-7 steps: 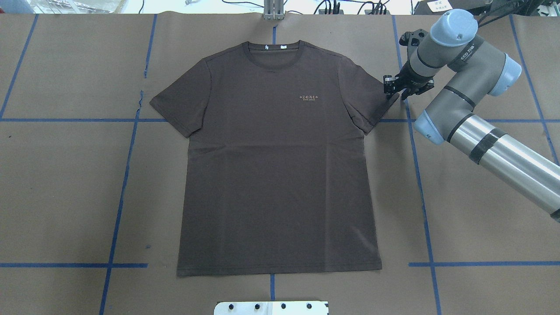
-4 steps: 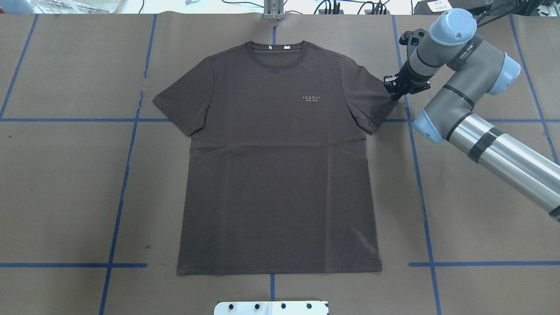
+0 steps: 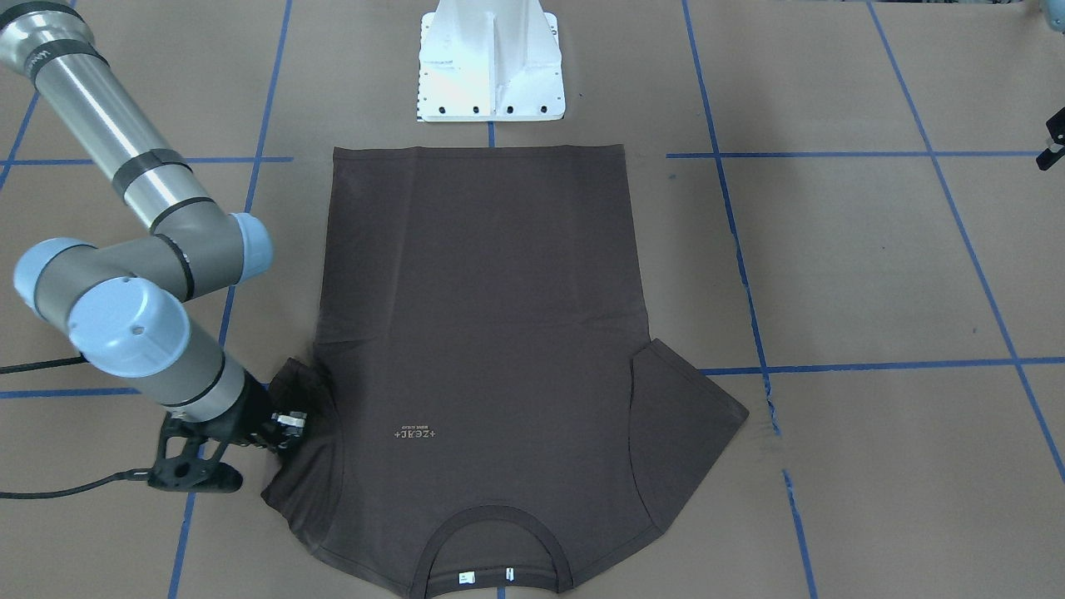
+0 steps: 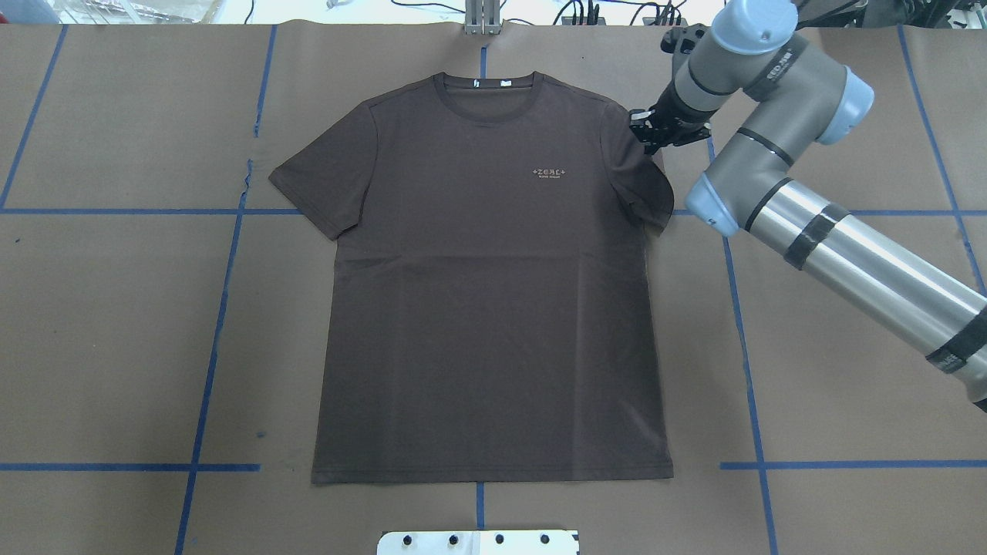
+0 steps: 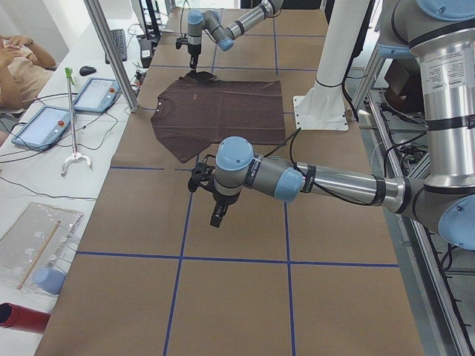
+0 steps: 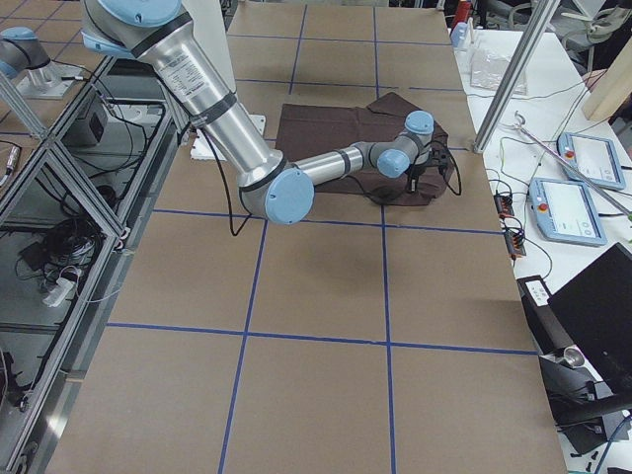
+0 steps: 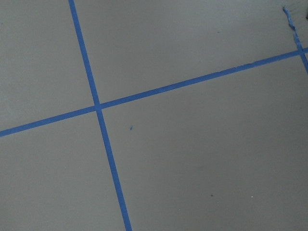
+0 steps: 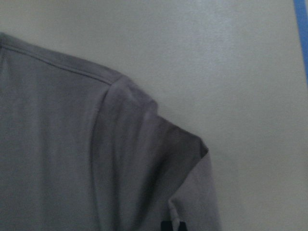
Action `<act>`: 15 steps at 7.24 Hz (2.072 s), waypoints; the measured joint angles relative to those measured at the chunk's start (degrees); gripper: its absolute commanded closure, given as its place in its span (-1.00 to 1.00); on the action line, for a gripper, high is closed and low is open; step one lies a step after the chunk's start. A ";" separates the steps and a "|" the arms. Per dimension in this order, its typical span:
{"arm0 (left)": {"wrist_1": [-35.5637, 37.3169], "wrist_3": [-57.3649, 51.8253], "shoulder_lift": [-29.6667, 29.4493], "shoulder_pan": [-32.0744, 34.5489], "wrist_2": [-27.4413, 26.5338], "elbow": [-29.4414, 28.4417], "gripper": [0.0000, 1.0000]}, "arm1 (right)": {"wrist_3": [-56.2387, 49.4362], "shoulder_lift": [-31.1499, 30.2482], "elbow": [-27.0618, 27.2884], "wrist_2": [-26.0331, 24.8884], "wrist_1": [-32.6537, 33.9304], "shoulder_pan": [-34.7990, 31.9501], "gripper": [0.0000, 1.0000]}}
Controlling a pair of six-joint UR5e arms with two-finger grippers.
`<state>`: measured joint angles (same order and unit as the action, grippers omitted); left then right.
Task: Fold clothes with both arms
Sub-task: 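Fold the sleeve inward onto the shirt body with the right gripper, then release the sleeve and lift the right gripper away while the left arm approaches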
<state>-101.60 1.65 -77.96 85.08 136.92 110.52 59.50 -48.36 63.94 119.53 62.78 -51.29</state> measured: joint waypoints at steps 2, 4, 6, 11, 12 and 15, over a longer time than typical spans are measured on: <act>0.00 -0.04 0.00 0.00 0.01 0.04 -1.00 | 2.49 3.19 -0.50 -3.07 0.11 3.34 1.00; 0.00 -0.07 -0.03 0.00 0.01 0.05 -1.00 | 4.21 5.13 -1.97 -5.97 0.11 5.17 1.00; -0.08 -0.09 -0.01 0.00 0.03 0.07 -1.00 | 4.42 5.64 -3.26 -7.00 -0.12 5.52 -1.00; -8.61 9.54 -4.09 -6.42 3.68 -1.16 -1.00 | 4.47 -1.20 5.65 -2.48 -4.66 4.54 -1.00; -8.77 16.51 -8.13 -9.92 3.58 -2.67 -1.00 | 4.09 -7.04 12.22 0.16 -5.01 3.71 -1.00; -8.88 38.25 -24.51 -22.04 -3.35 -12.92 -1.00 | 4.31 -22.21 30.86 6.76 -4.91 1.04 -1.00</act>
<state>-110.48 39.90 -102.47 63.03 133.57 97.60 63.81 -70.57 94.80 126.29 57.87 -50.24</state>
